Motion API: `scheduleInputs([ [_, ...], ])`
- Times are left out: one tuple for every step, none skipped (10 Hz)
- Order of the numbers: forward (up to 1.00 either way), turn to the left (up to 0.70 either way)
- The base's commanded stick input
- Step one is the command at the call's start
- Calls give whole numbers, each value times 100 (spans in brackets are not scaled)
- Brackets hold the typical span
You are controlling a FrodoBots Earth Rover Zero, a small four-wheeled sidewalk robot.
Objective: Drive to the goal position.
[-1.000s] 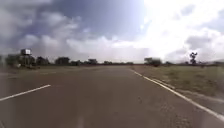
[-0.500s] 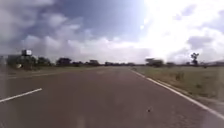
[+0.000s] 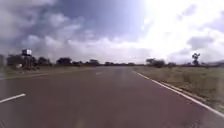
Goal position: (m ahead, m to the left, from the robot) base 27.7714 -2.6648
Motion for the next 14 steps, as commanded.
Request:
scheduleInputs([
  [100,0],
  [100,0],
  [100,0],
  [100,0],
  [100,0],
  [100,0],
  [100,0],
  [100,-6],
  [100,-20],
  [100,-30],
  [100,-37],
  [100,-40],
  [100,-40],
  [100,-40],
])
